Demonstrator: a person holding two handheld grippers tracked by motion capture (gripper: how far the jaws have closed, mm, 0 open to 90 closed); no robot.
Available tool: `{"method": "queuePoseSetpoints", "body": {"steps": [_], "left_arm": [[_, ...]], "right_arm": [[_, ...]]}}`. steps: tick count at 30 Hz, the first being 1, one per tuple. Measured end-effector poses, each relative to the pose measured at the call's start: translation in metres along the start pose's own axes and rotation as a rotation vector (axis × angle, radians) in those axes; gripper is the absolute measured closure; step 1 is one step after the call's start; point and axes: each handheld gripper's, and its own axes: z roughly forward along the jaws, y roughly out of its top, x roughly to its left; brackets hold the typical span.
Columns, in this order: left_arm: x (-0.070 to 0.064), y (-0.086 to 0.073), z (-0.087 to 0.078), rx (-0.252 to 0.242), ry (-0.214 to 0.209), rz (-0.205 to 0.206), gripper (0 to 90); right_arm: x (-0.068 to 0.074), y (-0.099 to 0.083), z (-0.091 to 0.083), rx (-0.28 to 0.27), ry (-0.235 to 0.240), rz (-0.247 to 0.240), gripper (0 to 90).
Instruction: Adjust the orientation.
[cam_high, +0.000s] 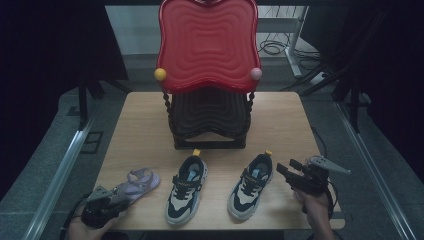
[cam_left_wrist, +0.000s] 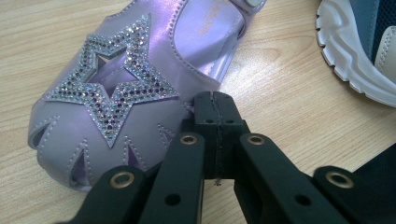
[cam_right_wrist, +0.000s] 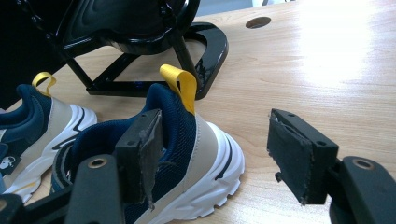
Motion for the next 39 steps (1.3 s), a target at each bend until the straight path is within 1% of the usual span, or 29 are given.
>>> {"method": "queuePoseSetpoints", "body": {"steps": [5, 11, 14, 17, 19, 21, 22, 23, 26, 30, 33, 35, 36, 39], "left_arm": [[0.003, -0.003, -0.002, 0.005, 0.022, -0.005, 90.0], [0.005, -0.003, -0.003, 0.002, 0.021, -0.011, 90.0], [0.005, -0.003, -0.003, 0.016, 0.027, -0.006, 90.0], [0.007, -0.005, -0.005, 0.014, 0.045, -0.013, 90.0], [0.01, -0.006, -0.007, 0.012, 0.069, -0.024, 90.0], [0.014, -0.007, -0.008, 0.011, 0.104, -0.034, 90.0], [0.016, -0.007, -0.007, 0.009, 0.121, -0.033, 90.0], [0.017, -0.007, -0.007, 0.011, 0.124, -0.034, 90.0], [0.02, -0.007, -0.004, 0.013, 0.124, -0.04, 90.0], [0.023, -0.007, -0.004, 0.015, 0.106, -0.049, 90.0], [0.026, -0.007, -0.007, 0.015, 0.102, -0.061, 90.0], [0.031, -0.006, -0.011, 0.005, 0.107, -0.068, 90.0], [0.034, -0.005, -0.013, -0.002, 0.112, -0.079, 90.0], [0.043, -0.002, -0.018, -0.036, 0.127, -0.096, 90.0]], "right_arm": [[0.0, 0.0, -0.001, 0.003, 0.002, -0.003, 36.0], [-0.002, -0.001, 0.0, 0.005, 0.0, 0.009, 36.1], [-0.002, 0.0, -0.002, 0.0, -0.003, 0.007, 36.0], [-0.003, 0.0, -0.003, -0.003, -0.005, 0.012, 36.1], [-0.004, 0.0, -0.003, -0.003, -0.003, 0.014, 36.1], [-0.005, 0.0, -0.003, -0.01, 0.033, 0.045, 36.4], [-0.005, 0.001, -0.004, -0.019, 0.047, 0.06, 36.6], [-0.004, 0.001, -0.005, -0.031, 0.048, 0.069, 36.7], [-0.004, 0.002, -0.006, -0.046, 0.04, 0.066, 36.8], [-0.005, 0.002, -0.006, -0.046, 0.038, 0.069, 36.8], [-0.005, 0.002, -0.006, -0.038, 0.039, 0.07, 36.8], [-0.005, 0.002, -0.006, -0.041, 0.041, 0.071, 36.8], [-0.005, 0.002, -0.007, -0.044, 0.039, 0.071, 36.8], [-0.006, 0.002, -0.007, -0.042, 0.033, 0.075, 36.8]]}}
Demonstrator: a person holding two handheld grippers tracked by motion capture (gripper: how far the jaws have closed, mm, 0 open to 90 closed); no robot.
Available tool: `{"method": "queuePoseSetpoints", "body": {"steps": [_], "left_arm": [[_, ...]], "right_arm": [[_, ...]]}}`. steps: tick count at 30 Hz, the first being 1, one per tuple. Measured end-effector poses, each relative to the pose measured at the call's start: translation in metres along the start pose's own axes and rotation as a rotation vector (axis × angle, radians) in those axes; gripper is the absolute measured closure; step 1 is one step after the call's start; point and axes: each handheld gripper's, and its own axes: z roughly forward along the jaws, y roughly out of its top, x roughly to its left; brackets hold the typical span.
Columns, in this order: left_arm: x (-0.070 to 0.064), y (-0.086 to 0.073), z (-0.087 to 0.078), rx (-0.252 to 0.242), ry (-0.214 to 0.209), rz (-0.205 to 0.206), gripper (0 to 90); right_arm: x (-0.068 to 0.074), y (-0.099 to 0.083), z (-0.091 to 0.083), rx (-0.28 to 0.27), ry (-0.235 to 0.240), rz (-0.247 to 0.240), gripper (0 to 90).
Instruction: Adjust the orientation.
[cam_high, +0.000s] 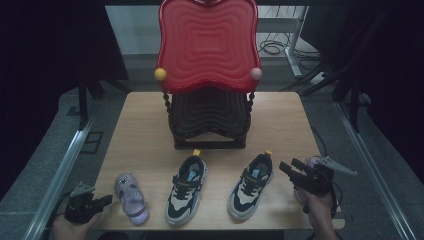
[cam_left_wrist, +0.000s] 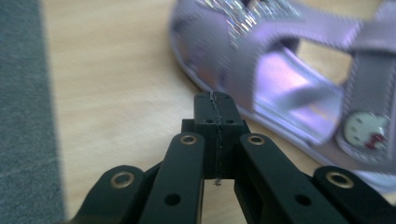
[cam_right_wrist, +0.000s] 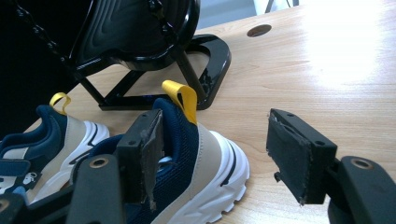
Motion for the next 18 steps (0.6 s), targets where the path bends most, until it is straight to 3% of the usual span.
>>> {"method": "queuePoseSetpoints", "body": {"steps": [5, 10, 12, 18], "left_arm": [[0.006, 0.01, 0.004, 0.006, -0.013, -0.005, 90.0], [0.002, 0.017, 0.014, 0.037, -0.035, 0.008, 90.0], [-0.001, 0.019, 0.016, 0.037, -0.014, 0.021, 90.0], [0.0, 0.026, 0.018, 0.046, -0.012, 0.031, 90.0]], "right_arm": [[-0.001, 0.0, -0.002, -0.021, -0.028, 0.002, 37.2], [-0.002, 0.0, -0.003, -0.03, -0.036, 0.009, 37.2], [-0.003, 0.0, -0.004, -0.031, -0.038, 0.01, 37.2], [-0.004, 0.0, -0.003, -0.033, -0.04, 0.013, 37.2]]}}
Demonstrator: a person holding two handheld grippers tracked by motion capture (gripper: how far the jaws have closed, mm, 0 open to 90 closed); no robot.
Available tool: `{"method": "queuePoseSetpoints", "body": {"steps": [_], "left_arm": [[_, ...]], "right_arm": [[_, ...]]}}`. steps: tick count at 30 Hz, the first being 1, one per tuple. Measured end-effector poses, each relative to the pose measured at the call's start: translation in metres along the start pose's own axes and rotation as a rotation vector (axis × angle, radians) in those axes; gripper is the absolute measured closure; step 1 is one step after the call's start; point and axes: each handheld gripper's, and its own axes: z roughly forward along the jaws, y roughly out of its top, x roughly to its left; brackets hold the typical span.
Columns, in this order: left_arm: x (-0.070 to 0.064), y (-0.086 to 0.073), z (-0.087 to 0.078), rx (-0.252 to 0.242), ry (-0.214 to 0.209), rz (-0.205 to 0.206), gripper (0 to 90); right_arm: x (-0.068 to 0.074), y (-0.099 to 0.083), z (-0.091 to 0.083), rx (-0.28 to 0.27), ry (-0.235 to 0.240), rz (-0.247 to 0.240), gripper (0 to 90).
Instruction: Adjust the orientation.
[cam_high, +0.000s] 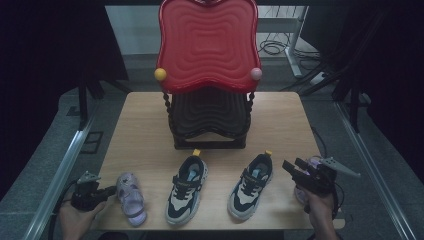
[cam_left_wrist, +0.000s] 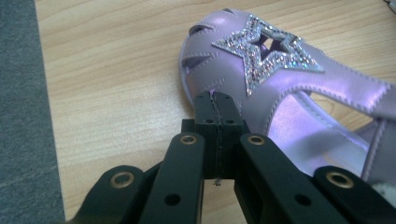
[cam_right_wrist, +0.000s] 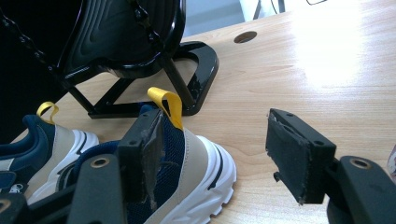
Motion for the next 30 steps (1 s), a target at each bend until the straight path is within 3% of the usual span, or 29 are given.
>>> {"method": "queuePoseSetpoints", "body": {"steps": [12, 16, 30], "left_arm": [[0.001, 0.018, 0.007, 0.019, 0.001, 0.038, 90.0], [0.004, 0.025, 0.012, 0.028, -0.02, 0.028, 90.0], [0.001, 0.042, 0.023, 0.047, -0.03, 0.055, 90.0]], "right_arm": [[0.0, -0.001, 0.001, 0.008, -0.004, -0.001, 37.3], [-0.001, -0.001, 0.001, 0.006, -0.007, -0.002, 37.3], [-0.003, -0.001, 0.001, 0.007, -0.008, 0.005, 37.3]]}}
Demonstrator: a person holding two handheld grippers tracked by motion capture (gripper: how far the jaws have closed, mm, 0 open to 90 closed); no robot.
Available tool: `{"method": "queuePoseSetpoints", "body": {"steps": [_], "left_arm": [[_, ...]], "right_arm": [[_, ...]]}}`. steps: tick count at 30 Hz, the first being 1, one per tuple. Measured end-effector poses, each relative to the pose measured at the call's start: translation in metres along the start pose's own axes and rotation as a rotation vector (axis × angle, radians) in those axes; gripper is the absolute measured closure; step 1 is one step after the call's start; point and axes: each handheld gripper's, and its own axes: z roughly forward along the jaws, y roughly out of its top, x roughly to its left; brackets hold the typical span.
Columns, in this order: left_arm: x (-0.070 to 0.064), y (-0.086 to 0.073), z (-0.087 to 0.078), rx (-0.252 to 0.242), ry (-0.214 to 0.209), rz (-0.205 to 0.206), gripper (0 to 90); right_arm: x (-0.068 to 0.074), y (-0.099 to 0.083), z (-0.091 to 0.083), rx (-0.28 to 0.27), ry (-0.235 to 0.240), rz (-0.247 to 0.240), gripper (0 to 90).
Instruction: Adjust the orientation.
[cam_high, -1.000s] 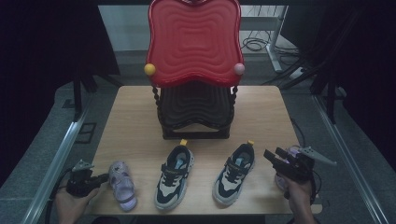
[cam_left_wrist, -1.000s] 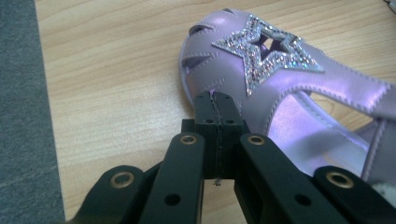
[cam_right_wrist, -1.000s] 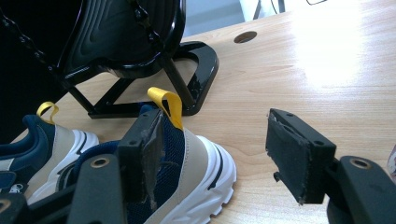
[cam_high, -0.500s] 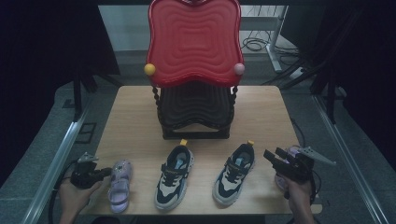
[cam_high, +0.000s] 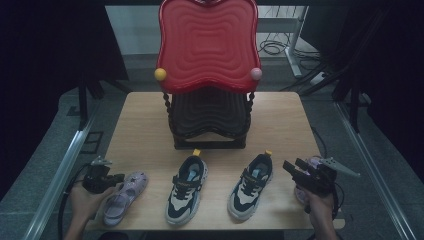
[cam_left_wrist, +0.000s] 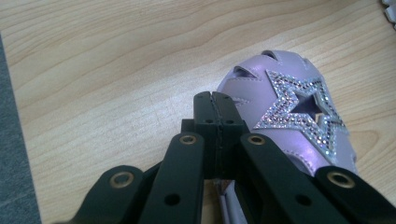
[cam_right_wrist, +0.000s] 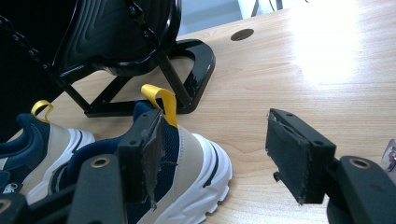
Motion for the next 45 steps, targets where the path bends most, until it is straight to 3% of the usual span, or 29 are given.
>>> {"method": "queuePoseSetpoints", "body": {"steps": [6, 13, 19, 24, 29, 33, 39, 42, 45], "left_arm": [[-0.004, 0.004, -0.021, -0.102, -0.013, -0.003, 86.6], [-0.027, 0.019, -0.047, -0.244, -0.108, 0.008, 74.5], [-0.049, 0.031, -0.054, -0.265, -0.151, 0.027, 59.6], [-0.063, 0.038, -0.061, -0.314, -0.162, 0.037, 54.3], [-0.065, 0.038, -0.061, -0.361, -0.205, -0.006, 51.0], [-0.063, 0.037, -0.055, -0.342, -0.205, -0.006, 49.8], [-0.06, 0.038, -0.047, -0.34, -0.227, -0.007, 49.1], [-0.061, 0.038, -0.043, -0.323, -0.213, 0.009, 48.3], [-0.062, 0.038, -0.041, -0.324, -0.211, 0.012, 47.3]], "right_arm": [[0.0, 0.0, -0.001, 0.001, 0.009, -0.007, 37.5], [0.002, 0.0, 0.0, 0.005, 0.009, -0.016, 37.7], [0.005, 0.0, 0.001, 0.014, 0.015, -0.037, 37.5], [0.011, 0.001, 0.0, 0.037, 0.03, -0.106, 37.2], [0.018, 0.002, 0.0, 0.061, 0.031, -0.153, 36.3], [0.023, 0.004, 0.001, 0.073, 0.034, -0.158, 35.5], [0.029, 0.009, 0.002, 0.13, 0.029, -0.211, 36.8], [0.029, 0.014, -0.002, 0.125, 0.027, -0.2, 37.5], [0.029, 0.016, -0.011, 0.108, -0.005, -0.204, 39.1]]}}
